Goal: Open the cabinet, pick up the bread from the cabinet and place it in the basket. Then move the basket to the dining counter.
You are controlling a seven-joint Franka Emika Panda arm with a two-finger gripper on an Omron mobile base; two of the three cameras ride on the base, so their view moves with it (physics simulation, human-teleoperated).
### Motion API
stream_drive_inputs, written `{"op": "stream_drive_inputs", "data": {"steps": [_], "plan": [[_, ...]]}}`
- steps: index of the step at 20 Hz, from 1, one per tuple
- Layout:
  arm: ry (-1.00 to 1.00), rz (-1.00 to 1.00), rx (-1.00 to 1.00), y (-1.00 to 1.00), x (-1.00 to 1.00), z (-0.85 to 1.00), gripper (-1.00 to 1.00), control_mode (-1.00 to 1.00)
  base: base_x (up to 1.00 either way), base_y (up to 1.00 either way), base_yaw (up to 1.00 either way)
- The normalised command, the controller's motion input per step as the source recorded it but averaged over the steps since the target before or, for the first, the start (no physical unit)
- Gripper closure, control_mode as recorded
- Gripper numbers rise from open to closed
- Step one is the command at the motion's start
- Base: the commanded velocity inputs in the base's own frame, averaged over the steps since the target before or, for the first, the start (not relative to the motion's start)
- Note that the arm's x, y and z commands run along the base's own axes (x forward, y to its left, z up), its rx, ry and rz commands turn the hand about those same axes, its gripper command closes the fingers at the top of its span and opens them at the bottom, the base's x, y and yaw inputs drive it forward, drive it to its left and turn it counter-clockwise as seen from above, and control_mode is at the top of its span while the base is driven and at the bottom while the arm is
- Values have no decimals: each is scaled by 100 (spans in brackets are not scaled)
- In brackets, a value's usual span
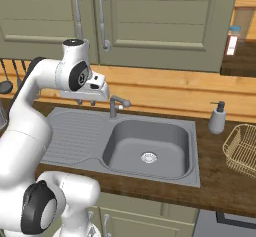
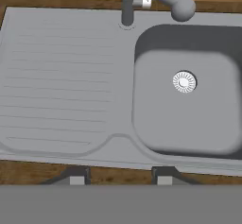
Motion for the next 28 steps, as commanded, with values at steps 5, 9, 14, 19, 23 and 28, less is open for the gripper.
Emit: {"op": "stream_drive_inputs", "data": {"steps": [5, 9, 14, 19, 23, 28], "plan": [[-2, 0, -2, 0, 0, 0, -100, -100, 0, 0, 0], [-27, 0, -1, -22, 0, 37, -100, -100, 0, 0, 0], [-38, -5, 1, -41, 12, 97, -100, -100, 0, 0, 0], [-51, -5, 8, -35, 5, 100, -100, -100, 0, 0, 0], [-25, -13, 14, -18, 26, 100, -100, -100, 0, 0, 0], [-32, -8, -6, 13, 45, 90, -100, -100, 0, 0, 0]]}}
